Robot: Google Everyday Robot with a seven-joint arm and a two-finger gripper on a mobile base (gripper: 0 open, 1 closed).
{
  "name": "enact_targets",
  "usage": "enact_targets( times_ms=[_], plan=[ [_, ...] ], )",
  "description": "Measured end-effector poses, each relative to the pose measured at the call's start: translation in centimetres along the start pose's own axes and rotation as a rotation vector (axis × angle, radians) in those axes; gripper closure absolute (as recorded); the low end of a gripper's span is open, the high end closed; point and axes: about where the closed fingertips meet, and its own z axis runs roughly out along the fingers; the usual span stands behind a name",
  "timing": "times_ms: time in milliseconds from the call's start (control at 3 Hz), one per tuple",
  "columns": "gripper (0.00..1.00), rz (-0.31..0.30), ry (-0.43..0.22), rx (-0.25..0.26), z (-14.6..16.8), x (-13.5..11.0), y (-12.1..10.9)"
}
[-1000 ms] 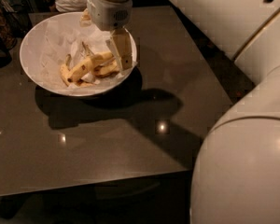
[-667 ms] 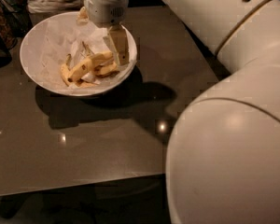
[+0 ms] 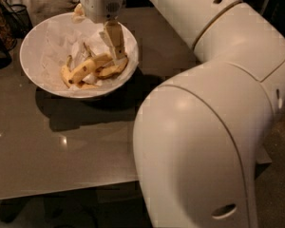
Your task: Pick banana from white bowl
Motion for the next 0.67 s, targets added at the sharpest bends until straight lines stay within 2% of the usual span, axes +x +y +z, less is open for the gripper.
enact_targets(
  times_ms=[667],
  plan=[
    [0.0,-0.024,-0.046,-0.04,3.2,-0.9,-1.5]
  ],
)
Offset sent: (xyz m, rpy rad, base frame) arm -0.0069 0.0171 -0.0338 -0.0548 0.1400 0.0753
